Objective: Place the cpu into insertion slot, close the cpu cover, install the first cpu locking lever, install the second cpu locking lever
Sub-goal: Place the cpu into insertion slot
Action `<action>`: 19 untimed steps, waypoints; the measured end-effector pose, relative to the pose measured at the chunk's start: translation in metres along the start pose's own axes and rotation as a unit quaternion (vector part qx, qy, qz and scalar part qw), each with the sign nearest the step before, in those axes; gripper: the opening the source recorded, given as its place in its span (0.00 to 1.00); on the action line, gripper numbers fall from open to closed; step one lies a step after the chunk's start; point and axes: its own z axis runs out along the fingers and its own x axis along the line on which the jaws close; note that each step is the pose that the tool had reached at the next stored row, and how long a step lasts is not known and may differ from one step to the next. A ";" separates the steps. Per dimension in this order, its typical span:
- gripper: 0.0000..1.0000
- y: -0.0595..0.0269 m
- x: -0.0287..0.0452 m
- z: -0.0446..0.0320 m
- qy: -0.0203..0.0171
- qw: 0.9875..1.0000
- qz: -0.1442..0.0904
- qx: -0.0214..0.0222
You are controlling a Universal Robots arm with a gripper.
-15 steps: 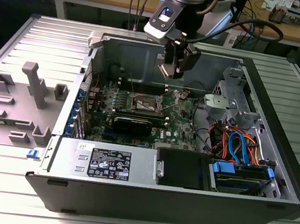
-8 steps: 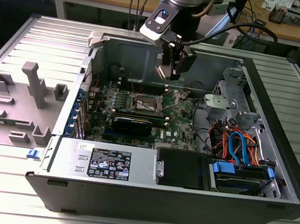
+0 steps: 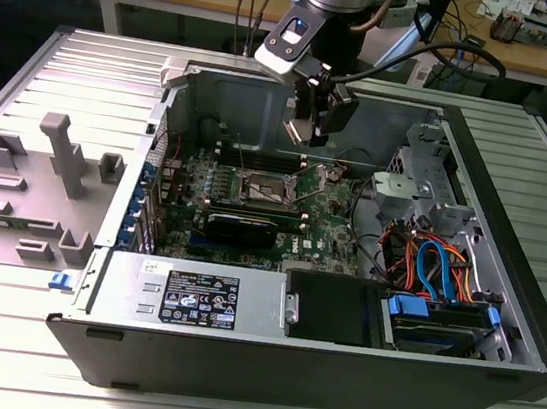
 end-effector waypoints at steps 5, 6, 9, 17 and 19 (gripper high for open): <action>0.54 -0.0001 -0.0001 0.0005 -0.001 1.000 0.014 0.001; 0.54 -0.0002 -0.0001 0.0006 -0.001 1.000 0.018 0.001; 0.54 -0.0002 -0.0003 0.0024 -0.002 0.999 0.035 0.001; 0.54 -0.0166 0.0060 0.0108 -0.002 0.999 0.045 0.001; 0.54 -0.0178 0.0065 0.0111 -0.002 0.999 0.049 0.001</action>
